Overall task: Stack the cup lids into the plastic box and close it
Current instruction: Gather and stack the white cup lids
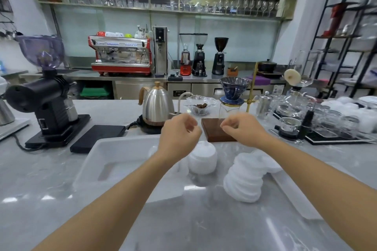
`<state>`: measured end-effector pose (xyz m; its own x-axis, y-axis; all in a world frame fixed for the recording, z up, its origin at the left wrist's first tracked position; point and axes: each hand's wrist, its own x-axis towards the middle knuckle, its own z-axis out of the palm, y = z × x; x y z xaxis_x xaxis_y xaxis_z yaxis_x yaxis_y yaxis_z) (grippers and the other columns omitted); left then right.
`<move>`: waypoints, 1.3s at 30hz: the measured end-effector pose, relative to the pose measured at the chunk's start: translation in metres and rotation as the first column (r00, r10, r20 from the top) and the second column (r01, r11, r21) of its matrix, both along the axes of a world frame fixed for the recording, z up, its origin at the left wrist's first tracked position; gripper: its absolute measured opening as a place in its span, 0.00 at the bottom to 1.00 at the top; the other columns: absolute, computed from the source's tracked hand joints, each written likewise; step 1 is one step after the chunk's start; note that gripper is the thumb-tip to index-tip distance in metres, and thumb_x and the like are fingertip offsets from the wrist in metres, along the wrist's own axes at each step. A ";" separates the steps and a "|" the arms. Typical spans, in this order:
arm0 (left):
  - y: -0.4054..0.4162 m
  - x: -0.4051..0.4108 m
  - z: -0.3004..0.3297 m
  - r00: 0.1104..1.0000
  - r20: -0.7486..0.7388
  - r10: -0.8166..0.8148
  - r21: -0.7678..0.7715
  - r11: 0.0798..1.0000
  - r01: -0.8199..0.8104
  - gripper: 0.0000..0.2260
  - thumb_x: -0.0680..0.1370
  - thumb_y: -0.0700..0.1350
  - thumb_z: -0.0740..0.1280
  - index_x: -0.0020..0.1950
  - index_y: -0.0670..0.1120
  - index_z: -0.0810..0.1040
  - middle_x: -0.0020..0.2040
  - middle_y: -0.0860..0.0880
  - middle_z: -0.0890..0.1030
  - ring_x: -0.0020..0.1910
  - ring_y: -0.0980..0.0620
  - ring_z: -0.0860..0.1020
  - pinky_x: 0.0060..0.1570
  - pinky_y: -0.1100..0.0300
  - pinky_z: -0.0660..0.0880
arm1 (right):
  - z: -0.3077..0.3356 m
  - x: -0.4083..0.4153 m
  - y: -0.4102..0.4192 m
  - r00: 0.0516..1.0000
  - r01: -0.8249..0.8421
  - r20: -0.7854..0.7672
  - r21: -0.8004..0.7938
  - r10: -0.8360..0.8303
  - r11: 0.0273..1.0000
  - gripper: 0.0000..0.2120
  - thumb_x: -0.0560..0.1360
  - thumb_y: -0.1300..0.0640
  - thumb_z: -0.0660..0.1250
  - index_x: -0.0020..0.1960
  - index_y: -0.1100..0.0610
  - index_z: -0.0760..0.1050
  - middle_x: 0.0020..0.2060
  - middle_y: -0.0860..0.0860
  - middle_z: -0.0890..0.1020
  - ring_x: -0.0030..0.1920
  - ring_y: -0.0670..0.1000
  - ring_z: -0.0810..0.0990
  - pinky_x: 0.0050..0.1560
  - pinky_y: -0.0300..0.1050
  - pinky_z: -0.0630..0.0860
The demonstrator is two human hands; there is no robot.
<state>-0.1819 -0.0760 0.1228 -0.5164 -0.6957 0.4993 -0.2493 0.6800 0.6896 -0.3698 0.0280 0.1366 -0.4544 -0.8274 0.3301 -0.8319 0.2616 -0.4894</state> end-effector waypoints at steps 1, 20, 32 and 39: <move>0.013 -0.006 -0.002 0.999 -0.025 -0.040 -0.001 0.999 0.040 0.02 0.74 0.43 0.71 0.45 0.48 0.83 0.39 0.56 0.84 0.41 0.55 0.82 0.44 0.58 0.81 | -0.001 -0.003 0.007 1.000 0.007 0.011 -0.004 -0.007 1.000 0.06 0.77 0.58 0.68 0.51 0.55 0.84 0.47 0.49 0.84 0.49 0.50 0.81 0.52 0.44 0.78; 0.092 -0.032 -0.123 0.956 0.016 -0.293 0.038 0.956 0.292 0.22 0.73 0.54 0.70 0.63 0.48 0.76 0.57 0.54 0.77 0.57 0.57 0.75 0.57 0.63 0.72 | -0.074 -0.046 0.101 0.917 0.308 0.328 -0.215 -0.228 0.927 0.07 0.75 0.59 0.72 0.54 0.54 0.82 0.47 0.48 0.84 0.50 0.52 0.83 0.58 0.51 0.78; 0.086 -0.062 -0.131 0.923 0.035 -0.382 0.189 0.910 0.369 0.54 0.62 0.71 0.74 0.81 0.55 0.53 0.73 0.69 0.59 0.71 0.71 0.59 0.69 0.74 0.55 | -0.099 -0.050 0.074 0.966 0.101 0.224 0.119 -0.126 0.988 0.36 0.63 0.27 0.64 0.68 0.40 0.72 0.62 0.42 0.79 0.70 0.49 0.70 0.78 0.56 0.51; 0.073 -0.073 -0.137 0.946 -0.063 -0.319 0.331 0.887 0.321 0.52 0.58 0.68 0.76 0.78 0.55 0.62 0.57 0.70 0.73 0.57 0.76 0.72 0.50 0.80 0.69 | -0.104 -0.050 0.070 0.962 0.039 0.267 0.104 -0.066 0.994 0.32 0.60 0.33 0.73 0.63 0.36 0.74 0.57 0.24 0.74 0.72 0.47 0.67 0.74 0.52 0.62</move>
